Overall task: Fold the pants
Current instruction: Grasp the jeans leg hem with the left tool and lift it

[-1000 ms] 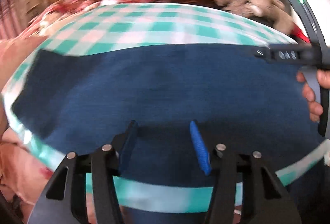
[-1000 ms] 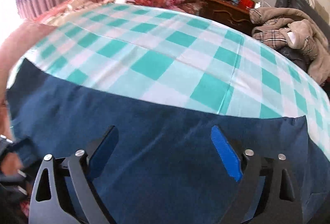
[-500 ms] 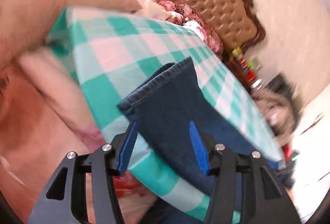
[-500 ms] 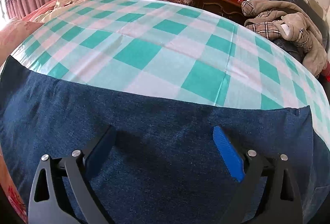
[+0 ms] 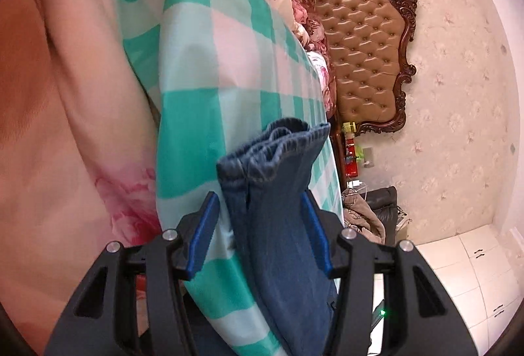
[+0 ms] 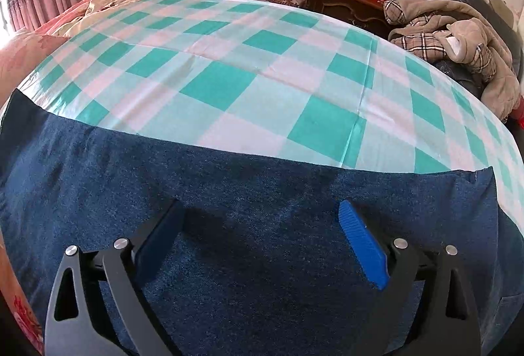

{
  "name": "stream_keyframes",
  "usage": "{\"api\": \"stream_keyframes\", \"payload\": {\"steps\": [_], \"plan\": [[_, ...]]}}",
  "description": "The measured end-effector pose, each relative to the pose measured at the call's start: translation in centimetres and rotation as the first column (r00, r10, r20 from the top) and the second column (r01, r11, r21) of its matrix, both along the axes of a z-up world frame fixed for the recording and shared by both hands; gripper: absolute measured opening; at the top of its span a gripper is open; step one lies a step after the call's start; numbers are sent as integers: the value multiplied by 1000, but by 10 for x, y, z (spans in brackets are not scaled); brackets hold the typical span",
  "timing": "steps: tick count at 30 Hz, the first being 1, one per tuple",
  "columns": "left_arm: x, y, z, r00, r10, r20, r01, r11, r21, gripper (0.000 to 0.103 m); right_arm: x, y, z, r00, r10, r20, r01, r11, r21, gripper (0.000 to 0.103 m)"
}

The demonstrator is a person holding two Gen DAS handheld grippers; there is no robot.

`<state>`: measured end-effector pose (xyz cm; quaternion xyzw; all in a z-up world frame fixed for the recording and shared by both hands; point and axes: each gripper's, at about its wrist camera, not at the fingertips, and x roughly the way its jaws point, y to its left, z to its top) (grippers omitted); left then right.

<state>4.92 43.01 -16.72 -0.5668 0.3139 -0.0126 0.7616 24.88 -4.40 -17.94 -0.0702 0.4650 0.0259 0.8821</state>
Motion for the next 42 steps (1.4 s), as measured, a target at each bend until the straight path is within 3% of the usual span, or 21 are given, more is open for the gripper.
{"api": "stream_keyframes", "payload": {"steps": [2, 4, 7, 9, 13, 16, 20, 25, 29, 31, 32, 34, 39, 42], "plan": [[-1, 3, -1, 1000, 3, -4, -3, 1000, 12, 39, 1, 2, 2, 1000, 2, -10, -2, 1000, 0, 84], [-5, 9, -1, 1000, 5, 5, -5, 1000, 16, 33, -1, 8, 8, 1000, 9, -3, -9, 1000, 1, 62], [-6, 9, 0, 1000, -1, 31, 0, 1000, 19, 30, 1, 30, 13, 997, 76, -21, -75, 995, 64, 53], [-2, 8, 3, 1000, -16, 26, 15, 999, 33, 30, 2, 55, 15, 991, 131, -21, -128, 988, 92, 52], [6, 8, 1, 999, -26, 36, 26, 1000, -10, 30, 4, 103, 15, 972, 232, -36, -225, 966, 130, 50], [15, 6, 6, 996, -47, 71, 50, 998, -28, 30, 8, 138, 6, 961, 272, -56, -267, 961, 73, 50], [21, 3, 11, 996, -59, 67, 59, 998, -7, 46, 11, 149, 4, 964, 259, -57, -258, 966, 19, 50], [14, 1, 7, 998, -48, 35, 47, 999, 6, 50, 7, 148, 12, 962, 270, -30, -269, 962, 49, 47], [15, -2, 3, 997, -63, 37, 64, 998, -7, 49, 6, 158, 2, 957, 287, -35, -288, 958, -14, 46], [20, -4, 6, 997, -69, 29, 69, 997, 24, 45, 6, 161, 1, 958, 287, -30, -288, 957, -29, 46], [24, -4, 6, 997, -75, 19, 74, 996, 42, 39, 7, 161, 1, 958, 284, -33, -285, 958, -26, 46], [32, -5, 8, 996, -77, -32, 80, 993, 91, 14, 9, 158, 1, 958, 284, -40, -285, 958, -11, 46], [38, -19, 39, 993, -99, -57, 110, 960, 257, 10, 13, 157, 2, 955, 290, -69, -290, 957, 8, 46], [42, -38, 69, 992, -102, -75, 124, 909, 398, 9, 15, 147, 10, 955, 282, -90, -270, 955, 125, 46]]}}
